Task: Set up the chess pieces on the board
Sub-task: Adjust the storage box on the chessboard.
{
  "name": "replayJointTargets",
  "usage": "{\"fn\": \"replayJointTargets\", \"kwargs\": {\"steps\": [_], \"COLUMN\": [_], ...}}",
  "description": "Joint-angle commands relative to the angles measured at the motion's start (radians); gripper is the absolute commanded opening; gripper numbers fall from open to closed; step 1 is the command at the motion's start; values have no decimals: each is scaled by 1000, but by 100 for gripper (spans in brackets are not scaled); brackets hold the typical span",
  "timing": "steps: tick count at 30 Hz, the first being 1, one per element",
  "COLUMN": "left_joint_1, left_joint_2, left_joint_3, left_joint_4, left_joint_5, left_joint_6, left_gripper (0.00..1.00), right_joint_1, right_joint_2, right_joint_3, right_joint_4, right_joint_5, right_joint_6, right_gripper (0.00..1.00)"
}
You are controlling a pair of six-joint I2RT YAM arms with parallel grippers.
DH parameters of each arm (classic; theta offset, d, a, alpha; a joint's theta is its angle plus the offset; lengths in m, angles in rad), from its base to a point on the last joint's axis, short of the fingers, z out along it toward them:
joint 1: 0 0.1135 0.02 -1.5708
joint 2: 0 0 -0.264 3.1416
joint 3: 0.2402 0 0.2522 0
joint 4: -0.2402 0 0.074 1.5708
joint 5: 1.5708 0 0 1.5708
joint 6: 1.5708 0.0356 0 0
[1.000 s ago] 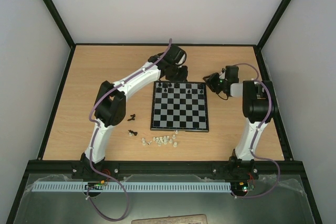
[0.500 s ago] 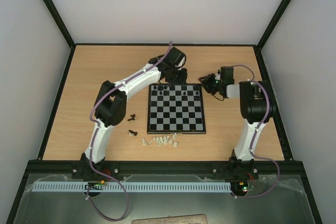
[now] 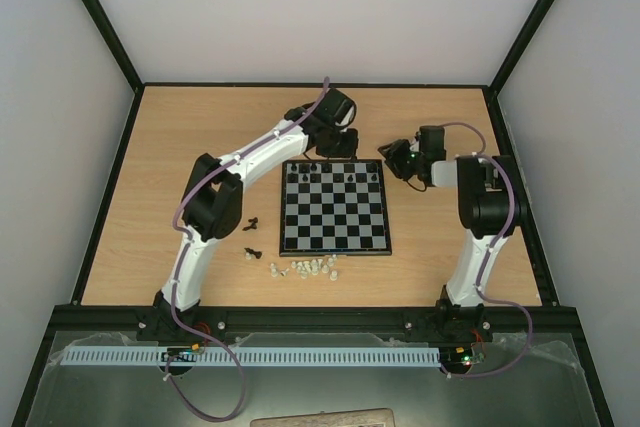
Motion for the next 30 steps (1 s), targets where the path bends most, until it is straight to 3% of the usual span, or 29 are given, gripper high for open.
{"fn": "replayJointTargets", "kwargs": {"steps": [1, 13, 30], "left_joint_1": [-17, -28, -54], "left_joint_2": [51, 175, 265], "left_joint_3": [64, 185, 276], "left_joint_4": [-48, -93, -103], "left_joint_5": [-25, -117, -161], "left_joint_6": [-3, 18, 62], "left_gripper": [2, 2, 2], "right_joint_1": [-51, -73, -74], "right_joint_2": [-71, -296, -262], "right_joint_3": [-24, -69, -72], "right_joint_4": [-166, -256, -233], "right_joint_5": [109, 130, 83], "right_joint_6": [-63, -122, -127], "right_gripper": [47, 53, 54]}}
